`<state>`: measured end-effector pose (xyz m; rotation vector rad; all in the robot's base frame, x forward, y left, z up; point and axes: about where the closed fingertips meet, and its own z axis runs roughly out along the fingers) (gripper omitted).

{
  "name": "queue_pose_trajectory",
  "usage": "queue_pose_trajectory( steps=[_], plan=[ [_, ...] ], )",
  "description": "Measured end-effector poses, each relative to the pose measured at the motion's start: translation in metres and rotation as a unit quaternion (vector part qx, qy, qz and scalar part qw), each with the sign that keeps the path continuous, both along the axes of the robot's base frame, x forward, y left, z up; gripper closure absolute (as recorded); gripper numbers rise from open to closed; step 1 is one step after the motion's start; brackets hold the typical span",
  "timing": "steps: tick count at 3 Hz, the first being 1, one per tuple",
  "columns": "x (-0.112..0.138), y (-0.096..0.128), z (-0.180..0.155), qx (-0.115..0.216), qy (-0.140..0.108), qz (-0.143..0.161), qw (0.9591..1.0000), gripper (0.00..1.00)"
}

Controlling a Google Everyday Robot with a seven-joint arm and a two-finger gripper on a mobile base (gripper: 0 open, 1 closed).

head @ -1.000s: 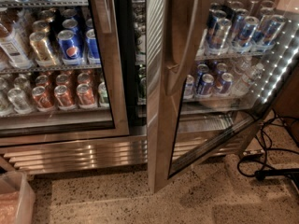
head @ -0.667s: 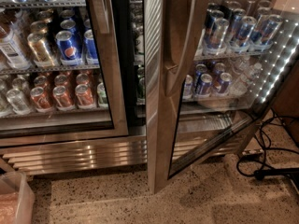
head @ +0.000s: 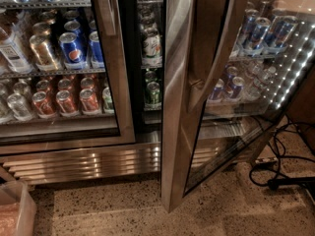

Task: Open right fridge door

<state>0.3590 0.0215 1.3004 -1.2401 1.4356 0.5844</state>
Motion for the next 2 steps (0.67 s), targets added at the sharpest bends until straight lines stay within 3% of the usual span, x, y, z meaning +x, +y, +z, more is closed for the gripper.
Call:
queue_pose_trajectory(
  steps=[1, 2],
  plan=[
    [-0.018, 0.0142, 0.018, -0.019, -0.009, 0.021, 0.9996, 1.0],
    [-0.018, 0.0142, 0.018, -0.019, -0.009, 0.021, 0.9996, 1.0]
  ],
)
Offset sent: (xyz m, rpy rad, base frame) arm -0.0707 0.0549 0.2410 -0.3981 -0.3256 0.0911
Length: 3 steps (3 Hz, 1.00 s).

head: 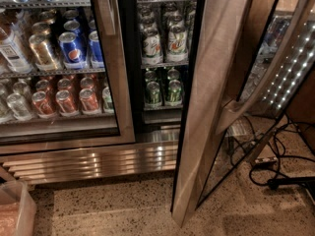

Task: Open right fridge door

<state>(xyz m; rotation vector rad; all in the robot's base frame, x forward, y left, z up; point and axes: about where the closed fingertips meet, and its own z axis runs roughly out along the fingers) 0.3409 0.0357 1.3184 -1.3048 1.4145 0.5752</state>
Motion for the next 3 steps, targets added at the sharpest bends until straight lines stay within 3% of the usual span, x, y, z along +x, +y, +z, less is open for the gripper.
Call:
queue_pose_trajectory(
  steps=[3],
  plan=[
    [0.0001, 0.0, 0.0, 0.0, 0.0, 0.0, 1.0, 1.0]
  ],
)
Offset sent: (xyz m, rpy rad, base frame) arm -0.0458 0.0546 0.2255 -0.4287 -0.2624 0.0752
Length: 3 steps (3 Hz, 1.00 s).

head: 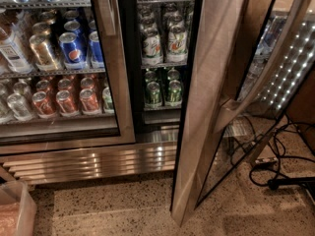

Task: Open right fridge door

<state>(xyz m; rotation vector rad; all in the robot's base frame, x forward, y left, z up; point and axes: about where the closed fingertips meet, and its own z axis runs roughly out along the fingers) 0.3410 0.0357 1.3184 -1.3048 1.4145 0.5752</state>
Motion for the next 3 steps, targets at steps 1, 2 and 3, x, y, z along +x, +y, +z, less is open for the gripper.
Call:
queue_pose_trajectory(
  steps=[1, 2, 3],
  plan=[
    [0.0, 0.0, 0.0, 0.0, 0.0, 0.0, 1.0, 1.0],
    [0.0, 0.0, 0.0, 0.0, 0.0, 0.0, 1.0, 1.0],
    [0.0, 0.0, 0.0, 0.0, 0.0, 0.0, 1.0, 1.0]
  ],
)
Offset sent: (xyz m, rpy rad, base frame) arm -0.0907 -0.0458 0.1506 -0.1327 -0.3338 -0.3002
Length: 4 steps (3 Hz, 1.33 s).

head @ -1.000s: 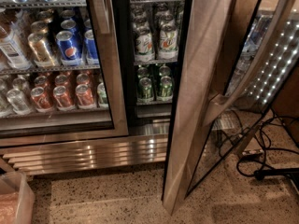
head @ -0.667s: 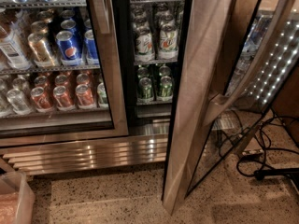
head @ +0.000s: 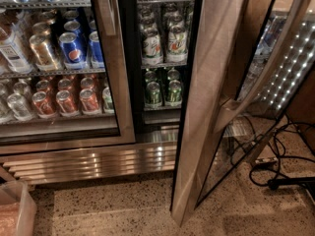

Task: Open right fridge door

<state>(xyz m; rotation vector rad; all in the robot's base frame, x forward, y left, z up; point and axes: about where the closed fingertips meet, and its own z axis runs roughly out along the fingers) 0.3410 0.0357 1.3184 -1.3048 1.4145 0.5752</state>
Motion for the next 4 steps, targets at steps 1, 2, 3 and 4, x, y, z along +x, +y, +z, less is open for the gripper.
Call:
queue_pose_trajectory(
  steps=[1, 2, 3, 4],
  plan=[
    [-0.0001, 0.0001, 0.0, 0.0, 0.0, 0.0, 1.0, 1.0],
    [-0.0001, 0.0001, 0.0, 0.0, 0.0, 0.0, 1.0, 1.0],
    [0.0, 0.0, 0.0, 0.0, 0.0, 0.0, 1.0, 1.0],
    [0.0, 0.0, 0.0, 0.0, 0.0, 0.0, 1.0, 1.0]
  ],
)
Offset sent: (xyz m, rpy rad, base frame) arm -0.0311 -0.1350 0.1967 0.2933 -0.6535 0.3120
